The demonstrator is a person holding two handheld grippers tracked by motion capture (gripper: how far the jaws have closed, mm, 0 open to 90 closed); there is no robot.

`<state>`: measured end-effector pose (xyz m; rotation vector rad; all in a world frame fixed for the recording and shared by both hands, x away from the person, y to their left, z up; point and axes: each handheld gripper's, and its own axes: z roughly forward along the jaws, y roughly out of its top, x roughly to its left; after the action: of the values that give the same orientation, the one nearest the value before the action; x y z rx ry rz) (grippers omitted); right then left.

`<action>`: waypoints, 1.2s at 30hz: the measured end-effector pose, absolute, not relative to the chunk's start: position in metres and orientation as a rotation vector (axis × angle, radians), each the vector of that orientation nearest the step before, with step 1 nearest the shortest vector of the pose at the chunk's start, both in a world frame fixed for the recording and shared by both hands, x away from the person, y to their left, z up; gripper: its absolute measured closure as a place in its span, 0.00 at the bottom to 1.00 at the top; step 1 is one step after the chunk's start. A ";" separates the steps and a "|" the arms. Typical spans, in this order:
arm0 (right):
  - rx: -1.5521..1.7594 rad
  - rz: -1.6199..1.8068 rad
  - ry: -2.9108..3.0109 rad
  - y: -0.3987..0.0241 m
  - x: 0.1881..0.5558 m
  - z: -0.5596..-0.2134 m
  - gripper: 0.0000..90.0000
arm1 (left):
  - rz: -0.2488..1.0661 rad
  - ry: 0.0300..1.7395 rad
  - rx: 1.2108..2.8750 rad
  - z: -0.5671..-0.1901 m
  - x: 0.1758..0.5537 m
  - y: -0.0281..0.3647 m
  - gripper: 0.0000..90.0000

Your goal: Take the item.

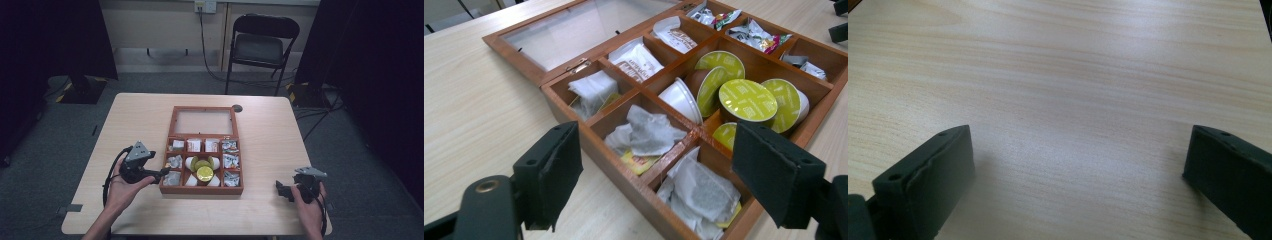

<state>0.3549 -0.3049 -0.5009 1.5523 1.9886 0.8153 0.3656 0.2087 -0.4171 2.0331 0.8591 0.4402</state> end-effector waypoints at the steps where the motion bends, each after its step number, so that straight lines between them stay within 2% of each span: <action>1: 1.552 0.815 1.989 -0.305 0.355 -0.501 0.00 | 0.437 0.858 2.029 -0.417 0.366 0.207 0.22; 7: 1.552 0.815 1.989 -0.305 0.355 -0.501 0.00 | 0.364 0.851 1.997 -0.417 0.372 0.202 0.23; 10: 1.553 0.816 1.989 -0.305 0.355 -0.501 0.00 | 0.391 0.850 2.013 -0.418 0.373 0.200 0.24; 19: 1.552 0.815 1.988 -0.305 0.355 -0.501 0.00 | 0.356 0.839 1.992 -0.420 0.380 0.189 0.26; 36: 1.552 0.815 1.988 -0.305 0.355 -0.501 0.00 | 0.314 0.755 2.026 -0.408 0.392 0.142 0.28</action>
<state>0.3549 -0.3049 -0.5009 1.5523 1.9885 0.8153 0.3917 0.1420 -0.4082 2.0264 0.7551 0.3140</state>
